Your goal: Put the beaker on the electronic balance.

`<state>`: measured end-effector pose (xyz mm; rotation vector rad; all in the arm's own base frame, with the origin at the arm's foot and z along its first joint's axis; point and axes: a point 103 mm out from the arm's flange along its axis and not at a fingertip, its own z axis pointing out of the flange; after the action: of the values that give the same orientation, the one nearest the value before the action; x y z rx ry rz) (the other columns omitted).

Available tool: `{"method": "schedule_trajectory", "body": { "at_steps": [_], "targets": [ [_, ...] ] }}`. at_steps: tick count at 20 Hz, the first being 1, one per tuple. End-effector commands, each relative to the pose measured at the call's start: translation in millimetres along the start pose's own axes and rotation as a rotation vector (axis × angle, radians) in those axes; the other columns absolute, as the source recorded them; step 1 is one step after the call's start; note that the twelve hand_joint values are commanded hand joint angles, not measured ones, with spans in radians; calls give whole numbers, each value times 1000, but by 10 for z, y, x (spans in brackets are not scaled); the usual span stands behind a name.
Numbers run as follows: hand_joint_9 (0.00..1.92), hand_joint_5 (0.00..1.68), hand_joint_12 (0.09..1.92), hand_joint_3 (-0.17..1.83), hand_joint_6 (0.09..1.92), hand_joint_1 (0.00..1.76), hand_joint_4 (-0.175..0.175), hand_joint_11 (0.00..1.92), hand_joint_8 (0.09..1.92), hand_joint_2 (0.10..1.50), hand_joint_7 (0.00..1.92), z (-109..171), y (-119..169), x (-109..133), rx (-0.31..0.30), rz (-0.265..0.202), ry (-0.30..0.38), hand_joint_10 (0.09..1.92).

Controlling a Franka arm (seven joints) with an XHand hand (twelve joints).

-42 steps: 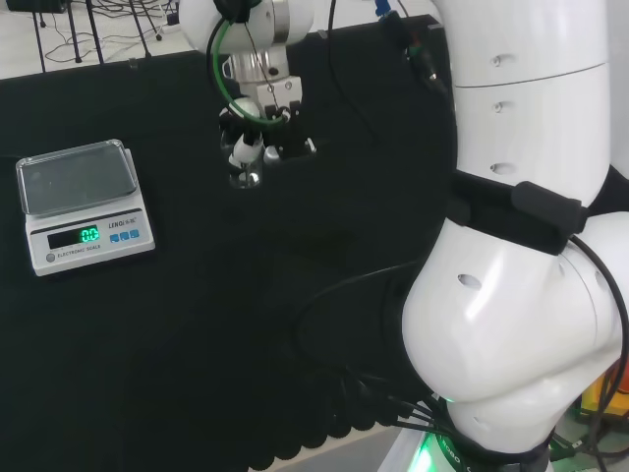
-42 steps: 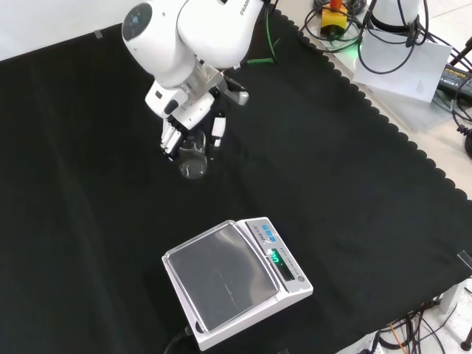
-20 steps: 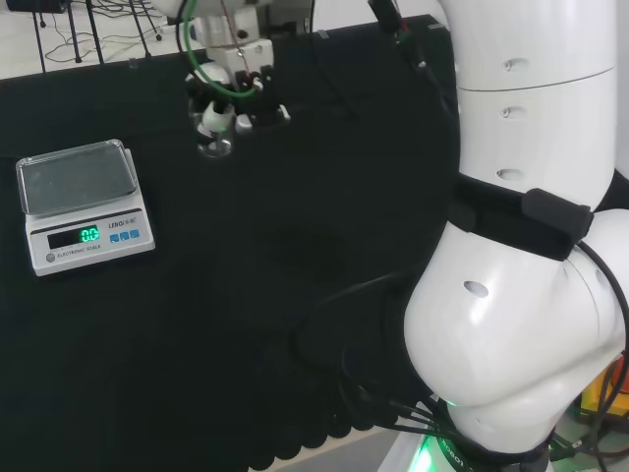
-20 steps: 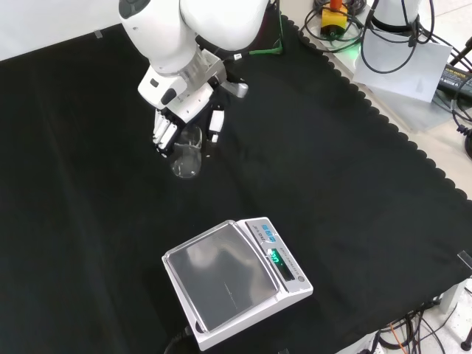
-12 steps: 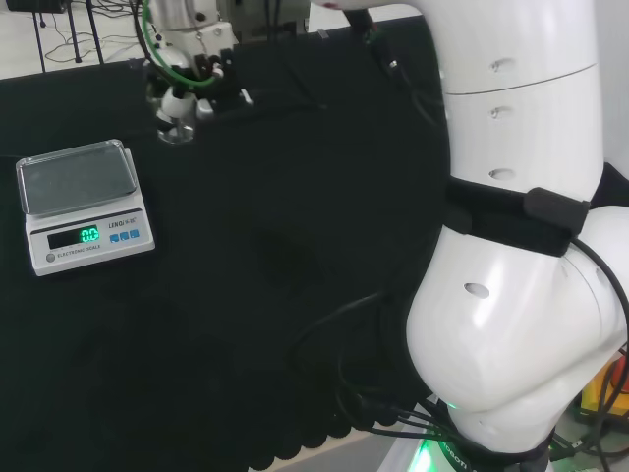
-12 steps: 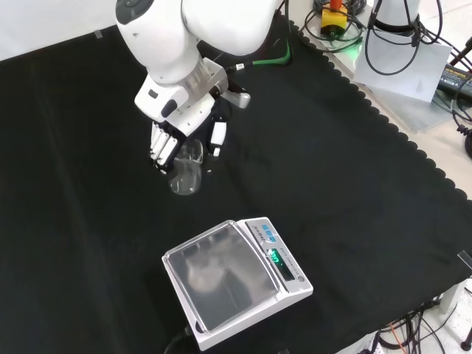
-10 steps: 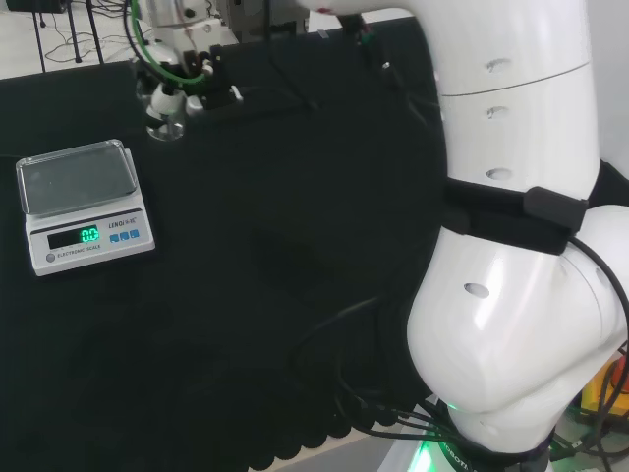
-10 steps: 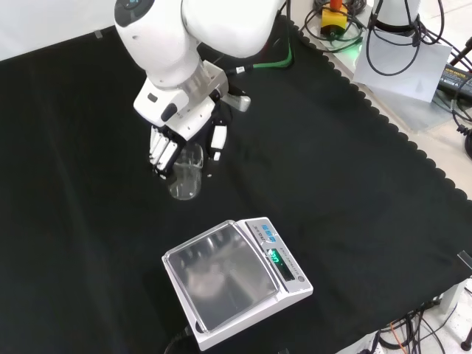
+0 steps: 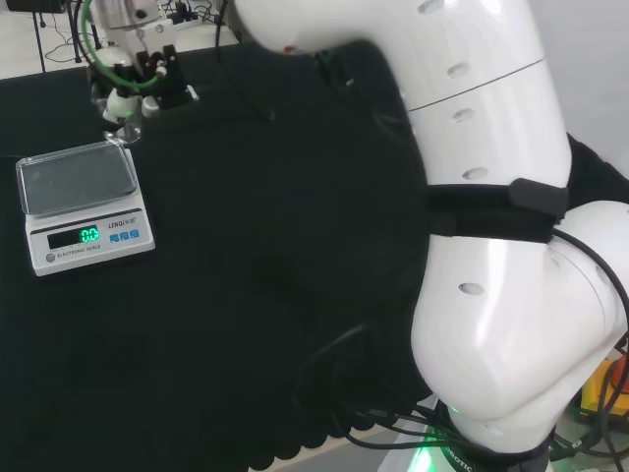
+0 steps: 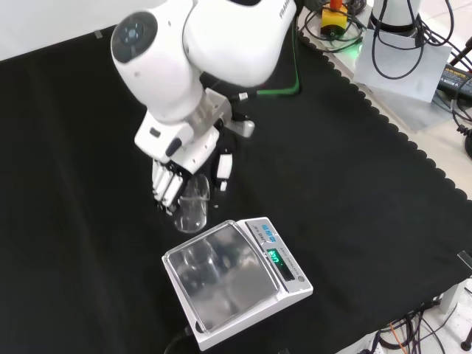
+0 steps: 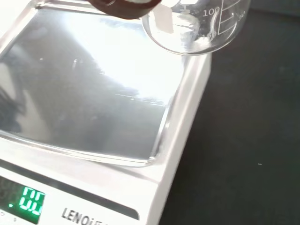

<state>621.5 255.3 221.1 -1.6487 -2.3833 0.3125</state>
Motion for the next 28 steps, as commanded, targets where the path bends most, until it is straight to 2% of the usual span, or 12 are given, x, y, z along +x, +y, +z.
{"method": "schedule_trajectory", "body": {
  "at_steps": [1, 8, 28],
  "targets": [
    [819, 488, 1224, -175, 1539, 1208, -75, 867, 1498, 1196, 560, 231, 176, 387, 67, -55, -14, 1346],
    [819, 492, 1224, -175, 1538, 1208, -76, 867, 1499, 1196, 560, 327, 262, 416, 87, -64, -13, 1347],
    [822, 476, 1226, -175, 1521, 1202, -75, 865, 1476, 1182, 559, 462, 255, 449, 116, -80, -8, 1332]
  ]
}}
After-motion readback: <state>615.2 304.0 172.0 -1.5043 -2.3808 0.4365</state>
